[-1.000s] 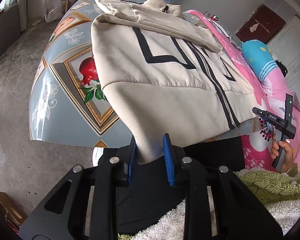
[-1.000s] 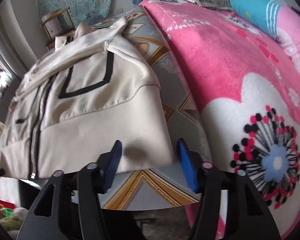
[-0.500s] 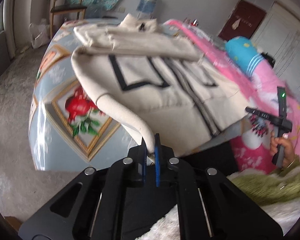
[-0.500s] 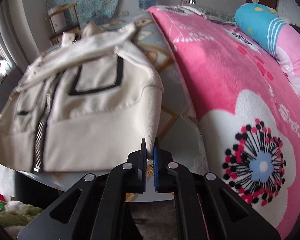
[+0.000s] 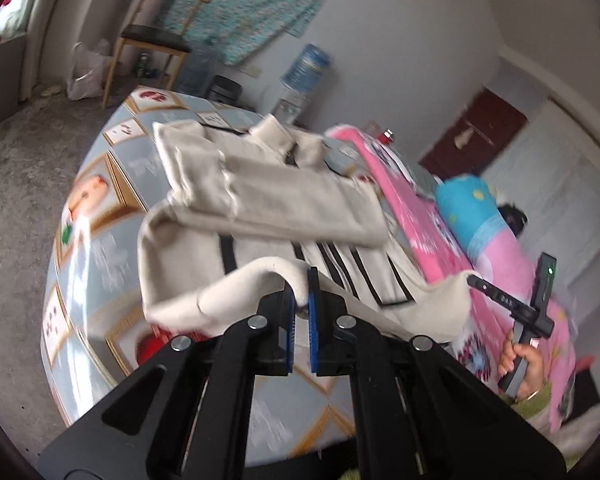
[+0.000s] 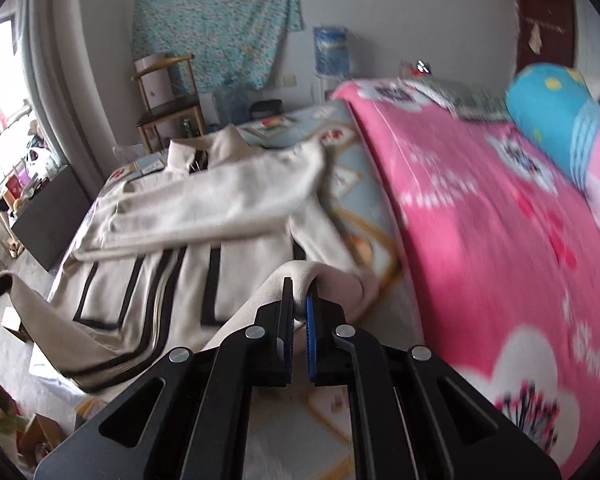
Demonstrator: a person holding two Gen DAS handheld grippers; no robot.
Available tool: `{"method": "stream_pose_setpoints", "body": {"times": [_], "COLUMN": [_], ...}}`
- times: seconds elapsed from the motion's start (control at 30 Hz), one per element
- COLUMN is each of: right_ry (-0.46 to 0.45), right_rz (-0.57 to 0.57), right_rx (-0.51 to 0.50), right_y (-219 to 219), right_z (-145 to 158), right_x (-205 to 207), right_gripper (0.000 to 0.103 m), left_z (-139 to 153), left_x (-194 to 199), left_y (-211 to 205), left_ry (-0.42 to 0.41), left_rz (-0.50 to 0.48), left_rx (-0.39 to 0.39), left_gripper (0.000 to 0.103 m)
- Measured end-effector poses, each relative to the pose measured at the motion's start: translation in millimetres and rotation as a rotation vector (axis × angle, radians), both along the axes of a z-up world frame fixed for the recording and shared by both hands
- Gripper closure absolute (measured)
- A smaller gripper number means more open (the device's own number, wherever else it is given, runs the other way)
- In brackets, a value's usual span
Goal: Fold large clothes
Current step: 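Close the left gripper on the hem and lift it up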
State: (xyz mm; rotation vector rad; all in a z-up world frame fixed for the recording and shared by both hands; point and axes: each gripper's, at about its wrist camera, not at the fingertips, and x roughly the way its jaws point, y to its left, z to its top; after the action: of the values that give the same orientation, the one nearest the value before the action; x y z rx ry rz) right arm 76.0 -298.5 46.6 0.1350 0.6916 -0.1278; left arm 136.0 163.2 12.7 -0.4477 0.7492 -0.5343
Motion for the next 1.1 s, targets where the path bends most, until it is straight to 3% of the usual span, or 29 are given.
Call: {"method": "stream_pose_setpoints", "body": {"times": [0.2,0.37,0.47,0.53,0.57,0.6,0.73,0.9,1.1], "right_ry": [0.013,0.105,0.169,0.178,0.168,0.144,0.092,0.106,0.171], "right_rz": [0.019,-0.009,-0.018,-0.045,-0.048,-0.049,-0.051,-0.058,-0.069], "right_rx": [0.022,0.071,0.146,0.172,0.184,0.198,0.218,0.357,0.56], "right_y": [-10,-27,-36,-42,-44,-47,-55,-70,-65], "right_z": [2,-32,-56,-63,-62,-60,-48,-58,-95], "right_x": [74,121,136,133,128,121,85,39,0], "right_gripper": [0.098,0.098,0.094,0.076,0.057,0.046,0.039,0.035,0.034], "left_z": [-14,-38,-50,-50,-47,-44,-27,-27,-71], "left_x": [66,98,104,102,98,94,68,33,0], "left_y": [14,19,19,21,25,30,44,39,23], "left_ry": [0.107,0.19,0.232,0.23,0.218,0.203,0.149,0.169,0.332], "left_rz": [0.074,0.109,0.126,0.144,0.165,0.18,0.204,0.156,0.09], "left_rx": [0.0,0.021,0.039,0.055,0.064,0.063,0.081,0.1,-0.085], "left_gripper": [0.098,0.098,0.092,0.085,0.074,0.068,0.064,0.045,0.033]}}
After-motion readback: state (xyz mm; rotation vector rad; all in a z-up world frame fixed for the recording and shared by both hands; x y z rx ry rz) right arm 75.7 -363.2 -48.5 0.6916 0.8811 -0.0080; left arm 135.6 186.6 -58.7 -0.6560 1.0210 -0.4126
